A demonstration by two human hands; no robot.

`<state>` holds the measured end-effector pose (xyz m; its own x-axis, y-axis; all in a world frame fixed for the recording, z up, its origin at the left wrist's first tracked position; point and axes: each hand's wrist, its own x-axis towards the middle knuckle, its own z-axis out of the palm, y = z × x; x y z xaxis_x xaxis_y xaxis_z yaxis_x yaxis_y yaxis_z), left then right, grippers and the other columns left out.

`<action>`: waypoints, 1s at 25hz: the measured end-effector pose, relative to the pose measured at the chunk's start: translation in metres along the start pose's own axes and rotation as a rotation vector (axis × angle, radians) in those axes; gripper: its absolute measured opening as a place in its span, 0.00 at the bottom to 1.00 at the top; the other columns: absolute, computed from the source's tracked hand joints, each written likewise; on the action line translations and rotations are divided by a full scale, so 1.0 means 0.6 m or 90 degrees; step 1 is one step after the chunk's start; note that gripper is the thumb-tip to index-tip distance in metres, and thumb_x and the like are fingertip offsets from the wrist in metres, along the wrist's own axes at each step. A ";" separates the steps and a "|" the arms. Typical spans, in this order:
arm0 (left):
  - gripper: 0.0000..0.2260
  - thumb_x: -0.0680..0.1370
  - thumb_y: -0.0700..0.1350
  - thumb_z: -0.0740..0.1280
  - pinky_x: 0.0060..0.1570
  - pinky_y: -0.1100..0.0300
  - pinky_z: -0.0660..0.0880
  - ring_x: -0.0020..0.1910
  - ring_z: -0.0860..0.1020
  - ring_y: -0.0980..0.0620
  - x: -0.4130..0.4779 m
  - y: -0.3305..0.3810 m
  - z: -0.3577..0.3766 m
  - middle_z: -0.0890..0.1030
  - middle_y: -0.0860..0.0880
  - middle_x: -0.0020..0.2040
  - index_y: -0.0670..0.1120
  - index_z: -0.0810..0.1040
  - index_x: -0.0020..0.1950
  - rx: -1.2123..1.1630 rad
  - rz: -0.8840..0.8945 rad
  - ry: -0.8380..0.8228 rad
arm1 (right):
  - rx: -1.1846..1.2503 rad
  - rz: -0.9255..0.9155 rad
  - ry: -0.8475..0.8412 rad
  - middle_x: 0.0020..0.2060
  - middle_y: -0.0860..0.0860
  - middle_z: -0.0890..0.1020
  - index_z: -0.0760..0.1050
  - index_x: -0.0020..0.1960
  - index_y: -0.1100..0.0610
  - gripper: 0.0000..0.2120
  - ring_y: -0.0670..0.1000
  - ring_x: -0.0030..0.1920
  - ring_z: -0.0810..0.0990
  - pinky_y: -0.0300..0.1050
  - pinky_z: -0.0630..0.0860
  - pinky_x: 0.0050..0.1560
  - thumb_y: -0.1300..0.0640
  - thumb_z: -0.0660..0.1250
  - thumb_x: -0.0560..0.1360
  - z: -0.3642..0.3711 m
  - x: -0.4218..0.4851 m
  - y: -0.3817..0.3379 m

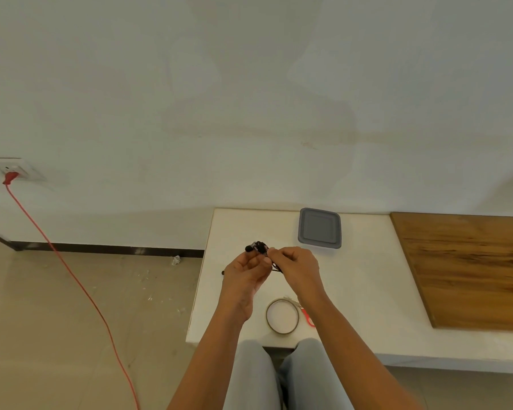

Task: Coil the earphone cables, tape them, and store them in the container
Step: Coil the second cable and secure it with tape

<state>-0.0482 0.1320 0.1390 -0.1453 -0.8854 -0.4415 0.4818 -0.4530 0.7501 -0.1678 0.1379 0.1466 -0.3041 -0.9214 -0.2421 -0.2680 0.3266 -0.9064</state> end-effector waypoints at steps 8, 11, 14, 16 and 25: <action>0.06 0.77 0.33 0.66 0.46 0.59 0.82 0.44 0.84 0.48 0.010 -0.002 0.002 0.85 0.42 0.43 0.38 0.82 0.48 -0.009 -0.041 0.058 | -0.146 -0.087 -0.055 0.45 0.48 0.76 0.79 0.45 0.58 0.12 0.44 0.39 0.76 0.29 0.70 0.37 0.53 0.60 0.80 0.008 -0.008 0.022; 0.07 0.77 0.34 0.65 0.42 0.58 0.82 0.41 0.84 0.50 0.014 0.009 -0.007 0.84 0.42 0.42 0.37 0.82 0.51 -0.033 -0.093 0.048 | -0.018 -0.082 0.112 0.50 0.45 0.79 0.79 0.50 0.49 0.05 0.39 0.44 0.78 0.27 0.71 0.39 0.53 0.65 0.77 -0.004 -0.011 0.032; 0.07 0.77 0.35 0.65 0.40 0.57 0.82 0.40 0.84 0.50 0.016 0.022 -0.021 0.85 0.43 0.44 0.36 0.82 0.51 -0.104 -0.186 -0.010 | 0.251 0.174 -0.032 0.54 0.52 0.82 0.77 0.55 0.55 0.10 0.46 0.48 0.80 0.38 0.76 0.49 0.51 0.66 0.77 -0.027 0.011 0.033; 0.07 0.77 0.35 0.65 0.40 0.57 0.82 0.40 0.84 0.51 0.018 0.023 -0.031 0.85 0.43 0.46 0.37 0.83 0.50 -0.101 -0.213 -0.024 | 0.422 0.292 -0.195 0.50 0.58 0.84 0.79 0.54 0.61 0.11 0.53 0.46 0.84 0.47 0.80 0.48 0.55 0.64 0.78 -0.040 0.019 0.032; 0.05 0.76 0.35 0.68 0.41 0.57 0.82 0.38 0.84 0.52 0.032 0.010 -0.047 0.85 0.44 0.41 0.37 0.82 0.50 0.061 -0.136 0.017 | 0.310 0.183 -0.175 0.43 0.56 0.86 0.82 0.49 0.60 0.07 0.51 0.42 0.86 0.43 0.82 0.41 0.66 0.67 0.76 -0.026 0.026 0.052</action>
<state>-0.0240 0.1151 0.1211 -0.2115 -0.7657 -0.6074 0.3579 -0.6390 0.6809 -0.1953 0.1369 0.1197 -0.0381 -0.8528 -0.5208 0.2569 0.4953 -0.8298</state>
